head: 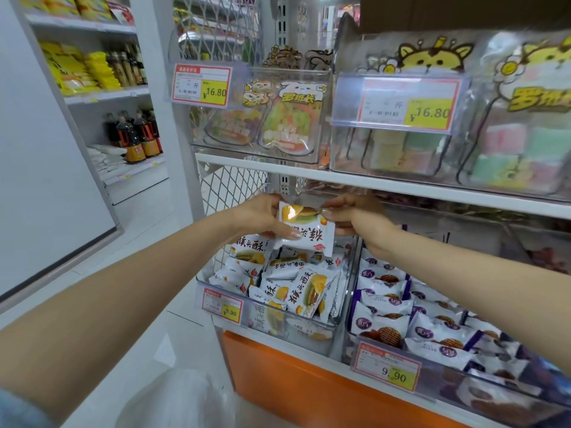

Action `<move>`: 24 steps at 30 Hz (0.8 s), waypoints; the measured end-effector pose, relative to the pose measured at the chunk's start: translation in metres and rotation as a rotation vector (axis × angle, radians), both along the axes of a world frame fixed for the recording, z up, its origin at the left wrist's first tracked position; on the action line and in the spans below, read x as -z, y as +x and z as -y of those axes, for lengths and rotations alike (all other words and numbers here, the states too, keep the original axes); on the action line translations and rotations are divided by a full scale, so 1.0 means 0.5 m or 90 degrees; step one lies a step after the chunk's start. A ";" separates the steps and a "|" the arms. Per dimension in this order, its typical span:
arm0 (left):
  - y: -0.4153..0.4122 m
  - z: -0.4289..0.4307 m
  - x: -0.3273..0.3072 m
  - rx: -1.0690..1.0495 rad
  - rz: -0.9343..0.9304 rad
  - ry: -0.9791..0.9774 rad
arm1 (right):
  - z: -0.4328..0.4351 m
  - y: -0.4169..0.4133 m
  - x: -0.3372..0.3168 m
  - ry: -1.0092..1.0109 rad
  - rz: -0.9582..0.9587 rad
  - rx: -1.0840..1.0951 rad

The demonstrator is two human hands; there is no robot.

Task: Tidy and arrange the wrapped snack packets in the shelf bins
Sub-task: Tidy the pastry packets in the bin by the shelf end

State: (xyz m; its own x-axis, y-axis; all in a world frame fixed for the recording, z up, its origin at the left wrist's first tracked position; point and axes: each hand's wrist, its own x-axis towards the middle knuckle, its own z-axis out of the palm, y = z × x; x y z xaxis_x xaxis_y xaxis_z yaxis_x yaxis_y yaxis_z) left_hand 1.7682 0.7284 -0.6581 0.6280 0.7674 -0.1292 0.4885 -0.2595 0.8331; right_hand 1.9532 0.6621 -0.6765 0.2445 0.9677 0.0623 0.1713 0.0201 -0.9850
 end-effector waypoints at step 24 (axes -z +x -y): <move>-0.036 0.003 -0.012 -0.041 0.111 0.059 | -0.012 -0.035 0.011 -0.045 0.169 -0.135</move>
State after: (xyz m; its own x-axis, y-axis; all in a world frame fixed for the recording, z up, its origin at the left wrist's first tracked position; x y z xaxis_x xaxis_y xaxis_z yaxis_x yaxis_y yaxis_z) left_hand 1.7501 0.7267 -0.6519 0.5844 0.8099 0.0508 0.3568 -0.3127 0.8803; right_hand 1.9359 0.6680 -0.6821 0.0213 0.9994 0.0283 0.4208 0.0167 -0.9070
